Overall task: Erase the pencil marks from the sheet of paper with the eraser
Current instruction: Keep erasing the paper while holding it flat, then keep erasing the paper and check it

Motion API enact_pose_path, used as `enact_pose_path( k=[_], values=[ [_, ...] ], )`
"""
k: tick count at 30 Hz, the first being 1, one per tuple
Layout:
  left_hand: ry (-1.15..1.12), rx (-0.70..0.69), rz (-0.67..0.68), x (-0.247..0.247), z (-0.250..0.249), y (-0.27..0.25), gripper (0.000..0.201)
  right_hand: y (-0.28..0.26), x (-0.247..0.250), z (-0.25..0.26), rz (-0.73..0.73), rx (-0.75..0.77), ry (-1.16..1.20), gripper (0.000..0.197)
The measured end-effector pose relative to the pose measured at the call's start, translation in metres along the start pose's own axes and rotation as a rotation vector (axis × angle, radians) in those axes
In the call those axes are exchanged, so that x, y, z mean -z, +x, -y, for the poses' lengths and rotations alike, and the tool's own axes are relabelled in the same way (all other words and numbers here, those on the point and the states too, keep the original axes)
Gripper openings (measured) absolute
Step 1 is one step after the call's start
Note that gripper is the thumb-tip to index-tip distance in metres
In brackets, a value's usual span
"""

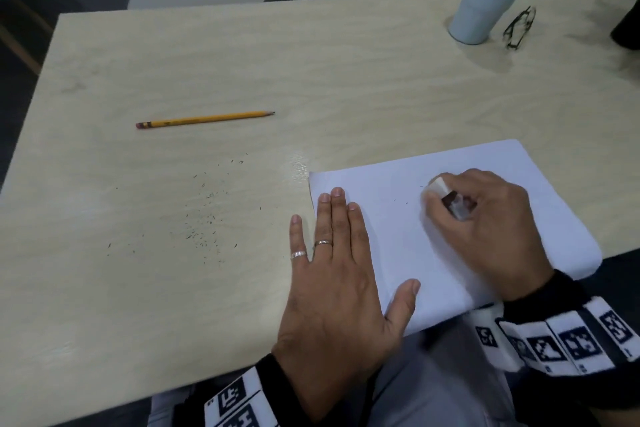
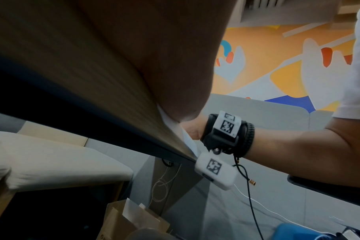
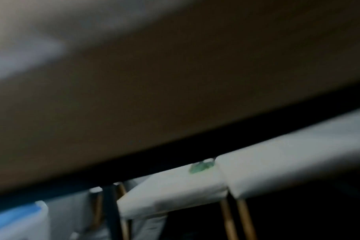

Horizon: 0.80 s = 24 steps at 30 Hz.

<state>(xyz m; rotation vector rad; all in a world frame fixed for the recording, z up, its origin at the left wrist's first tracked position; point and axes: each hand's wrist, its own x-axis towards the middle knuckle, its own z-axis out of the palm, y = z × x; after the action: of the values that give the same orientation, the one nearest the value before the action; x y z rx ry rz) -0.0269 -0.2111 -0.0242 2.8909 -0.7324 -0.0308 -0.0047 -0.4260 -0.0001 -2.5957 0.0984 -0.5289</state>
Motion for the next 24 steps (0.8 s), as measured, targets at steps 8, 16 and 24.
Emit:
enact_pose_path(
  k=[8,16,24],
  values=[
    [0.007,0.004,0.029,-0.001,-0.001,0.001,0.1,-0.004,-0.001,0.001,0.015,0.012,0.0,0.02],
    [-0.007,0.001,0.038,-0.001,0.0,0.001,0.1,-0.012,-0.002,0.007,0.053,0.015,0.025,0.024],
    [-0.008,0.001,0.041,-0.002,-0.001,0.002,0.101,-0.019,-0.003,0.015,0.086,0.056,0.005,0.02]
  ],
)
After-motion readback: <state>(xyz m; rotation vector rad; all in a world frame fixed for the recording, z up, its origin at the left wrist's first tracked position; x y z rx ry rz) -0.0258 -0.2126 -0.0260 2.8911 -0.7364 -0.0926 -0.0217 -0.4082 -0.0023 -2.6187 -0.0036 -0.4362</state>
